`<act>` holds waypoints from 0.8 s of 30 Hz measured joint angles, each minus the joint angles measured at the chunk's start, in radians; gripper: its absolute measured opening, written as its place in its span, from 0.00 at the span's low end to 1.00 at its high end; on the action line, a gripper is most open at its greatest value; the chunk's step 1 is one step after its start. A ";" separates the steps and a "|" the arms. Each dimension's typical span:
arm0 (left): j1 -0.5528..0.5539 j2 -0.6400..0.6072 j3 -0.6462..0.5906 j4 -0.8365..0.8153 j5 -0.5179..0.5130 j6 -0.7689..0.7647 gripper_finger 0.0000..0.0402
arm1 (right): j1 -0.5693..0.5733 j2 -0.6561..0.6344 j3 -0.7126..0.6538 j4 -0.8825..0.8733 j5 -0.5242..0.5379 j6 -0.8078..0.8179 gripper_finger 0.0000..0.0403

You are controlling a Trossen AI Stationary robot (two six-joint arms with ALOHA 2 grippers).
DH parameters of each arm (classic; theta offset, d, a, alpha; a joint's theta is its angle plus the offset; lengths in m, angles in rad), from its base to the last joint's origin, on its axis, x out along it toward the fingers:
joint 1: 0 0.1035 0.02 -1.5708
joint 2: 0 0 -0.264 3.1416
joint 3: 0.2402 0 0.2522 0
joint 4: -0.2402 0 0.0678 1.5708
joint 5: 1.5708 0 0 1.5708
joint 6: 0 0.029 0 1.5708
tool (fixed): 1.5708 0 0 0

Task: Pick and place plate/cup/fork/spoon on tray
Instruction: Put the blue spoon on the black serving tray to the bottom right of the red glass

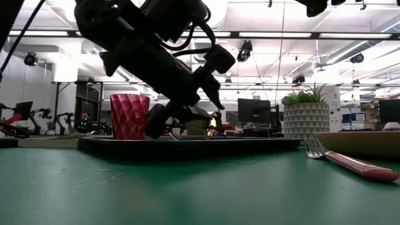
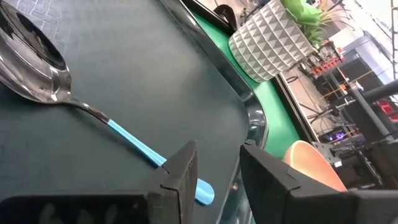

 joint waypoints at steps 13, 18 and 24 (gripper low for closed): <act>-0.016 -0.002 0.000 0.001 -0.004 0.006 0.25 | 0.000 0.002 0.000 -0.001 0.000 0.000 0.48; -0.016 -0.002 0.000 -0.001 -0.007 0.007 0.25 | 0.000 0.002 0.000 -0.001 0.000 0.000 0.48; -0.019 -0.002 0.000 0.003 -0.008 0.007 0.25 | 0.000 0.002 0.000 -0.001 0.000 -0.001 0.48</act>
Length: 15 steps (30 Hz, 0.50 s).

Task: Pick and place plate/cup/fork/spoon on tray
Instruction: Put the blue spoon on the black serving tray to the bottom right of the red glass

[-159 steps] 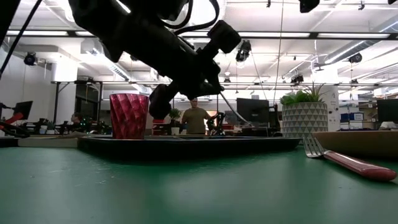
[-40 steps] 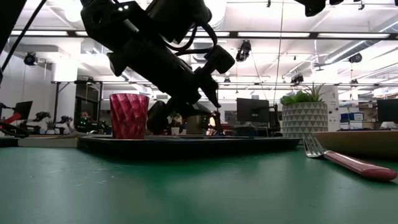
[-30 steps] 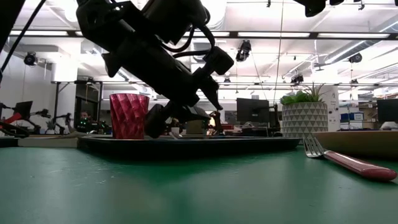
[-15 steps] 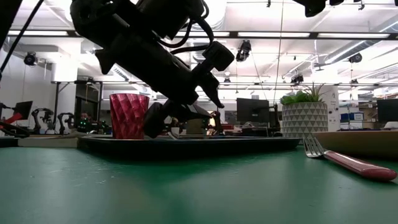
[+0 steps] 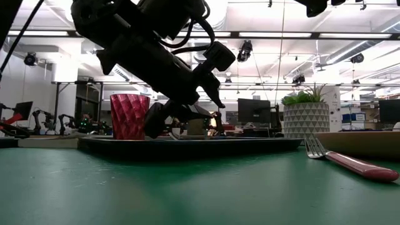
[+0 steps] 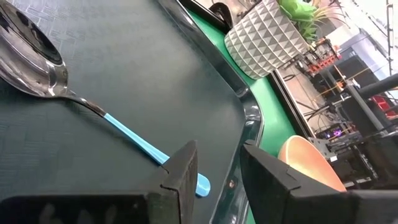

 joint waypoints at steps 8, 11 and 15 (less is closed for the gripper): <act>-0.045 -0.057 0.048 0.057 0.009 0.309 0.25 | 0.000 0.000 0.000 0.000 0.000 0.000 0.48; -0.066 -0.115 0.062 0.052 0.043 0.496 0.25 | 0.000 0.002 0.000 0.000 0.000 0.009 0.48; -0.111 -0.214 0.068 0.045 0.138 0.756 0.25 | 0.000 0.006 0.000 0.000 0.000 0.019 0.48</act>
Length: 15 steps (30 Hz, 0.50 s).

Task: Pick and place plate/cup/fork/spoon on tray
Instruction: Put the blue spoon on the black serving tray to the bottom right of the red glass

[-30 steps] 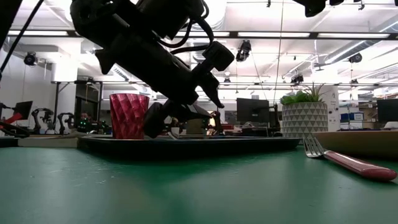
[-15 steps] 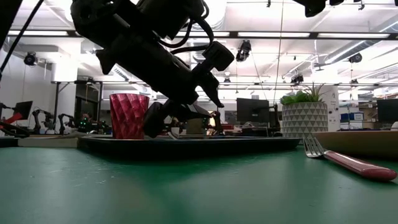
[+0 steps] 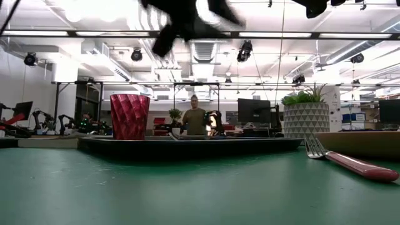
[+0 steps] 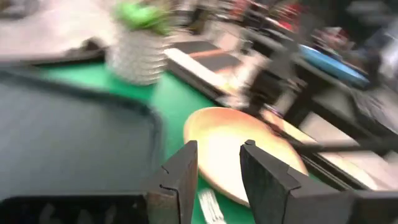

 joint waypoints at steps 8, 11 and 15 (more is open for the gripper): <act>-0.150 -0.244 -0.061 -0.173 -0.010 0.265 0.25 | 0.000 0.035 0.000 0.000 0.000 0.047 0.42; -0.209 -0.315 -0.115 -0.200 -0.080 0.284 0.25 | 0.000 0.059 0.000 0.003 0.000 0.065 0.38; -0.277 -0.393 -0.206 -0.179 -0.140 0.318 0.25 | 0.000 0.102 0.002 0.029 0.000 0.091 0.30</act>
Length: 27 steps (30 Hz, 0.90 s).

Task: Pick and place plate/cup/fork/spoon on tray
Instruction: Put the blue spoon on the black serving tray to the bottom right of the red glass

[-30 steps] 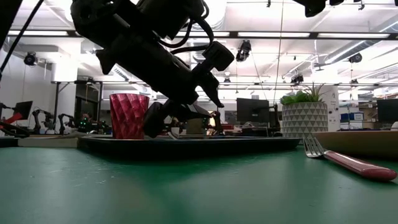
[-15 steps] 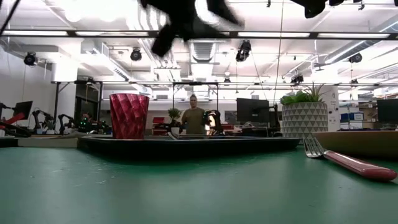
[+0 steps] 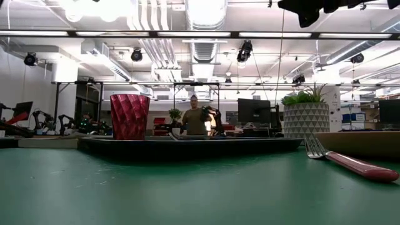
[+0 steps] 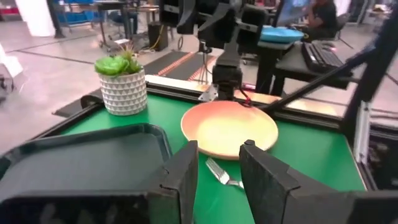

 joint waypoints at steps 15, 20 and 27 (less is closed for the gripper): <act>-0.038 -0.211 -0.212 0.004 -0.034 0.026 0.25 | 0.000 0.276 0.110 0.000 0.000 0.077 0.04; -0.038 -0.274 -0.234 0.007 -0.034 0.129 0.25 | 0.000 0.361 0.166 -0.024 0.001 0.090 0.02; -0.038 -0.347 -0.299 0.008 -0.034 0.150 0.25 | -0.016 0.487 0.279 -0.151 0.001 0.175 0.02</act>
